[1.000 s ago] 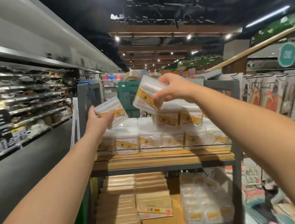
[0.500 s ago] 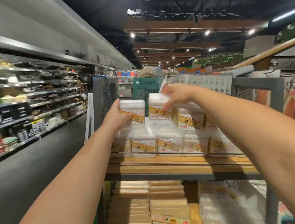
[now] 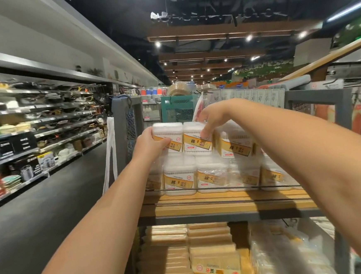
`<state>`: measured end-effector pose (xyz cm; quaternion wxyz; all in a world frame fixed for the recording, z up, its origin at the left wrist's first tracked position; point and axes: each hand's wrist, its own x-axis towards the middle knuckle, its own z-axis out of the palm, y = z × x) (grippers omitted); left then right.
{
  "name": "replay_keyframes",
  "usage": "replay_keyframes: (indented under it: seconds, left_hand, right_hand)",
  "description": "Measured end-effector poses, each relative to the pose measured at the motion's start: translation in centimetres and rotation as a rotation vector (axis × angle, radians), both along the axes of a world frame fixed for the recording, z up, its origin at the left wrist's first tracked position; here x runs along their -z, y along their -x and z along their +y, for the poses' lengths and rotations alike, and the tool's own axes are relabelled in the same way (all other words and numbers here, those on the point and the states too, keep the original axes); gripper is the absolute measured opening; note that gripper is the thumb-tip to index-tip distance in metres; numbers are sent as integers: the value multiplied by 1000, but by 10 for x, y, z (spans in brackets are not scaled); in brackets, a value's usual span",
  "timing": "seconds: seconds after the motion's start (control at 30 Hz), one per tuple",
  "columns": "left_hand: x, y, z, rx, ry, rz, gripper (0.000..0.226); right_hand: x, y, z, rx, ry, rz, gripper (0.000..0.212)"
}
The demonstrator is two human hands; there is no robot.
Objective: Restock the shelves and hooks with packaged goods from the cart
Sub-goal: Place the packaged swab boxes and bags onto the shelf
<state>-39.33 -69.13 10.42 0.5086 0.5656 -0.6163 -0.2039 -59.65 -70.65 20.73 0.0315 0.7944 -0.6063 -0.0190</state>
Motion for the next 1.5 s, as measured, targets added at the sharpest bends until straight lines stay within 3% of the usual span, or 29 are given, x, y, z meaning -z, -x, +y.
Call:
replay_keyframes:
  seconds: [0.13,0.27,0.37,0.5,0.67,0.8,0.87,0.93,1.03,1.13,1.2,1.3,1.5]
  left_hand:
    - [1,6,13,-47,98,-16,77]
    - [2,39,55,23,369,45,65]
    - [5,82,82,174,402,32,59]
    - [20,155,112,405,381,15,54]
    - [58,261,172,708,176,66,64]
    - [98,351,244,991,27,-11,43]
    - [124,390,288,1125,-38,-56,45]
    - [158,421,335,1264,-134,-133,44]
    - [223,450,398,1450,-294,-224,23]
    - [290,461,440,1520,-471,-327,20]
    - [337,465,454,1547,-598,-432,29]
    - [405,468,464,1577,-701,-727,31]
    - [520,463,473,1549,-930,-1140,20]
  right_hand:
    - [0,7,21,-65,125,-216,78]
    - [2,27,70,-88,203,-307,70]
    - [9,55,119,-89,306,-305,65]
    - [32,121,186,73,315,-310,68]
    - [90,233,293,387,150,-407,68]
    - [147,315,405,645,37,-475,64]
    - [176,345,465,761,19,-522,60]
    - [213,368,519,855,-3,-581,52]
    - [285,386,587,980,-48,-678,39]
    - [364,386,643,1107,-149,-793,26]
    - [413,376,674,1181,-246,-887,7]
    - [485,362,708,1274,-376,-1035,27]
    - [611,344,718,1530,-488,-1350,22]
